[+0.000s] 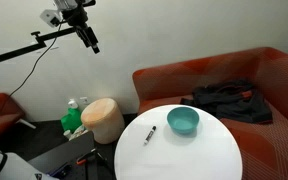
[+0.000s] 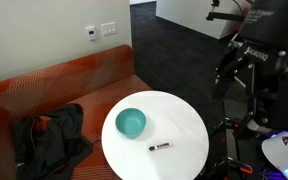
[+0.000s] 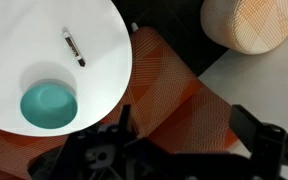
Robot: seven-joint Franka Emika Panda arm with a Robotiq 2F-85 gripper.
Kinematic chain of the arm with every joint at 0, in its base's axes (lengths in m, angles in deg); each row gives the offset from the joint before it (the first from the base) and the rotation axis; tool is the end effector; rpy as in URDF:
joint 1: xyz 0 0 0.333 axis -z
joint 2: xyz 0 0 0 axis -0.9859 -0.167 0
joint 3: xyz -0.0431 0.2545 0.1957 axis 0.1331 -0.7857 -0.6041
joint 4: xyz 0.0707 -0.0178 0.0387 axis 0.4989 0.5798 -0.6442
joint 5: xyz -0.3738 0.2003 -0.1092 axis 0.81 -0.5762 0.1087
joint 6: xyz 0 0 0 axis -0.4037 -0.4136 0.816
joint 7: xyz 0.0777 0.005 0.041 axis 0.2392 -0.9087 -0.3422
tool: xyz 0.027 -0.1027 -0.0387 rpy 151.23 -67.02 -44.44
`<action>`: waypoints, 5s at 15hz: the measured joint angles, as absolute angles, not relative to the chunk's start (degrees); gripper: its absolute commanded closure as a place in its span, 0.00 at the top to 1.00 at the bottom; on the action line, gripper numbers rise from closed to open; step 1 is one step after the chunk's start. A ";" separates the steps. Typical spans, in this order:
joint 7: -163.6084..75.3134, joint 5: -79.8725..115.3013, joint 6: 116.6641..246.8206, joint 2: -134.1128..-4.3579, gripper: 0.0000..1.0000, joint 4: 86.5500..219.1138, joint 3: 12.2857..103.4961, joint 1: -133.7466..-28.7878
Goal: Put the marker inside the blue bowl
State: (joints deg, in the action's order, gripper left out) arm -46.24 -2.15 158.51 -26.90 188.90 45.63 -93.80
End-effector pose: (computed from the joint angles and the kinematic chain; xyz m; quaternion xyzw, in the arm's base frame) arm 0.4322 0.2024 0.5479 -0.9842 -0.1177 -0.0509 0.1223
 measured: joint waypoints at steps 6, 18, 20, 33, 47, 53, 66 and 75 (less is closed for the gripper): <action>-46.24 -2.15 158.51 -26.90 1.00 188.90 45.64 -93.80; -47.58 1.73 168.99 -24.65 1.00 195.88 45.18 -93.42; -47.60 2.31 170.55 -23.93 1.00 198.40 45.63 -92.96; -59.15 6.75 185.01 -29.06 1.00 212.14 53.17 -89.34; -59.61 7.31 189.04 -36.47 1.00 212.55 53.75 -87.88; -57.02 16.53 192.37 -42.85 1.00 212.86 51.40 -87.21; -56.29 21.85 206.52 -62.97 1.00 211.54 50.74 -86.80; -56.34 25.11 209.25 -74.89 1.00 202.77 50.92 -86.87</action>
State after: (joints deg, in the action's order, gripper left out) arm -56.34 25.11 209.25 -74.89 202.77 50.92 -86.87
